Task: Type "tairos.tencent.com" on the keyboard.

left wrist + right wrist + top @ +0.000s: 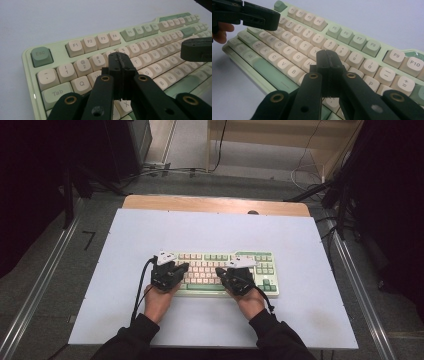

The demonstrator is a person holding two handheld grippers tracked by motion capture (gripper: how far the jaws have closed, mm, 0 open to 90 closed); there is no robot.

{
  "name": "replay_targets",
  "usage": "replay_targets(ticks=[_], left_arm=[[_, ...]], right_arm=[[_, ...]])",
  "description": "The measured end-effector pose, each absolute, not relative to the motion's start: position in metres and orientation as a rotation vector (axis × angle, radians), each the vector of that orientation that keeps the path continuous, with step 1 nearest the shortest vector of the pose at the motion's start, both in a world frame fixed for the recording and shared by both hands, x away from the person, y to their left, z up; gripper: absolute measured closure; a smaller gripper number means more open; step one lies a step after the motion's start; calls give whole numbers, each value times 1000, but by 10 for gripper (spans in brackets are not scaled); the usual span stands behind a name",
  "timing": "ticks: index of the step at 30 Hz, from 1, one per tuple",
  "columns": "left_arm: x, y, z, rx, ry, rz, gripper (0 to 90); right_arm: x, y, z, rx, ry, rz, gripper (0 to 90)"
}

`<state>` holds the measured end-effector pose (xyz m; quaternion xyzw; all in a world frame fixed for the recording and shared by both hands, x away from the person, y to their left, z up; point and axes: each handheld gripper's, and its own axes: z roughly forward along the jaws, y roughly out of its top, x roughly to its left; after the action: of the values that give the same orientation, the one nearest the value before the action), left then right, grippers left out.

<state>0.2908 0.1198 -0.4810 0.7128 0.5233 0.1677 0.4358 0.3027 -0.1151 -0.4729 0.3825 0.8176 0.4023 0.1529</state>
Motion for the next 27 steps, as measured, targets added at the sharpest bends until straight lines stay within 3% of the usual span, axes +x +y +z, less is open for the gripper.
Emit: replay_targets(ticks=[27], left_arm=[[276,102,-485,1849,1251,348,900]], right_arm=[[304,-117,-473,1105,2340,1150,870]])
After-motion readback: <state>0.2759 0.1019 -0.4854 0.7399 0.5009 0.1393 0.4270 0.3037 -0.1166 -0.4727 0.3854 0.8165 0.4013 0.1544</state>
